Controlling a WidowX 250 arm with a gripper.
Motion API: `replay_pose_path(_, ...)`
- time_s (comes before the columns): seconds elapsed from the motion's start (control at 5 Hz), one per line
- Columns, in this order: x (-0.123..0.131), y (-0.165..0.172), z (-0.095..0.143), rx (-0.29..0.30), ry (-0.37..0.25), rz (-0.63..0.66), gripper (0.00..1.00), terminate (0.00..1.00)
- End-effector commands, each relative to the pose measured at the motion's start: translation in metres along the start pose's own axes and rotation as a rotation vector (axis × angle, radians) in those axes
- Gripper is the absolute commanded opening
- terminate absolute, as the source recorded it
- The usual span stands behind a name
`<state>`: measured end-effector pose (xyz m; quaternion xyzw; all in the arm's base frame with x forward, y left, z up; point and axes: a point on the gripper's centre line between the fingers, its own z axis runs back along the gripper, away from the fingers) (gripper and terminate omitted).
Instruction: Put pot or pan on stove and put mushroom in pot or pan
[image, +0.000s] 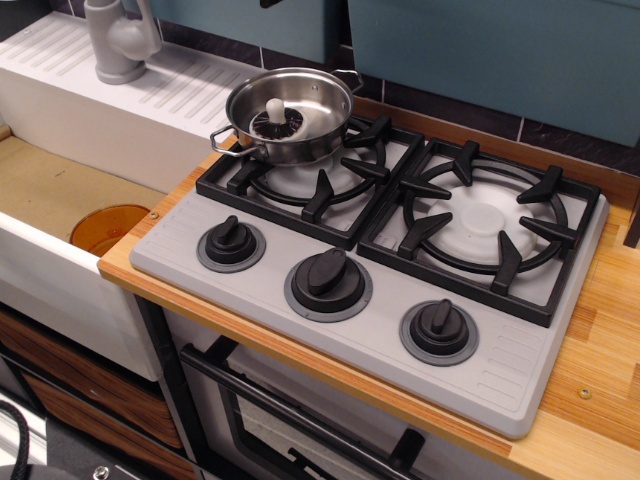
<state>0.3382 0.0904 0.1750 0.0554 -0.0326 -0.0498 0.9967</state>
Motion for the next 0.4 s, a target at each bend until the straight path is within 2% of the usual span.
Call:
replay_pose_path(0.0,0.0094,0.0022,0.0245,0.028,-0.083,0.008,1.0,0.0)
replay_pose_path(0.2,0.0094,0.0022,0.0245,0.028,-0.083,0.008,1.0,1.0)
